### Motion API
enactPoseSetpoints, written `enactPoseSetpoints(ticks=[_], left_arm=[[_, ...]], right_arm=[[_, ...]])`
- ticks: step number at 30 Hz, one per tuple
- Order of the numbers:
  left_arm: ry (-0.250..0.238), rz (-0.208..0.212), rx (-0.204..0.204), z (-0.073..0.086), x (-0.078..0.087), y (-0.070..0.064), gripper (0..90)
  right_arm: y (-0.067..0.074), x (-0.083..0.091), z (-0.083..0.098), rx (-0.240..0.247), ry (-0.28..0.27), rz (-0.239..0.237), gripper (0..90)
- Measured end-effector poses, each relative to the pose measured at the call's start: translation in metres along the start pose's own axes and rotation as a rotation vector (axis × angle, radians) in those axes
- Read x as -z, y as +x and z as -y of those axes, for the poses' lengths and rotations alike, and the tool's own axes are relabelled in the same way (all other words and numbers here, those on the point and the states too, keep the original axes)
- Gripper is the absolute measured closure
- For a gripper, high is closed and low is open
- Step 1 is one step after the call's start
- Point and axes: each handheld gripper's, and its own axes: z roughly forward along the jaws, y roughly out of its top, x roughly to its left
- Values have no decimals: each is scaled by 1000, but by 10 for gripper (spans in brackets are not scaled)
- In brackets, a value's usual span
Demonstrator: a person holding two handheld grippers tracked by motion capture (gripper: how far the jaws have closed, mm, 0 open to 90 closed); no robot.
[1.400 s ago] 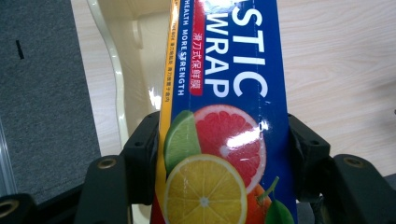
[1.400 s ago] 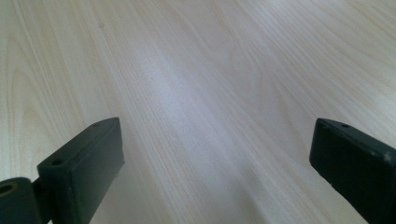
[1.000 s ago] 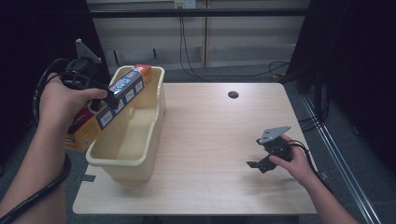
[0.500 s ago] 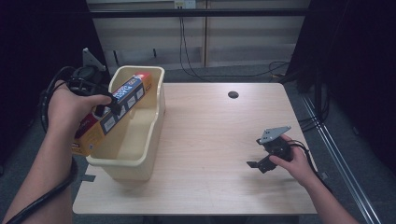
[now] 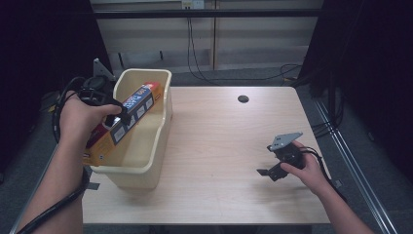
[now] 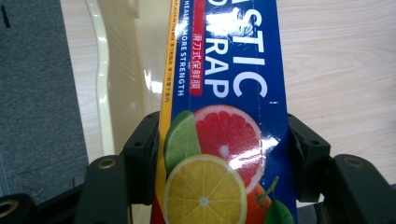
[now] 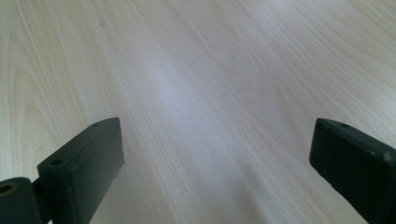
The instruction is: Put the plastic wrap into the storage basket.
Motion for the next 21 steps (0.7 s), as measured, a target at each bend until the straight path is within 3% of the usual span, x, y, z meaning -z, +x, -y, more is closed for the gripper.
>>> enactPoseSetpoints(ticks=[11,21], left_arm=[[13,5,17,3,-12,-2,401],[36,4,38,6,-25,5,401]], right_arm=[[1,-1,0,-1,4,-4,30],[-1,-1,0,-8,-3,-3,30]])
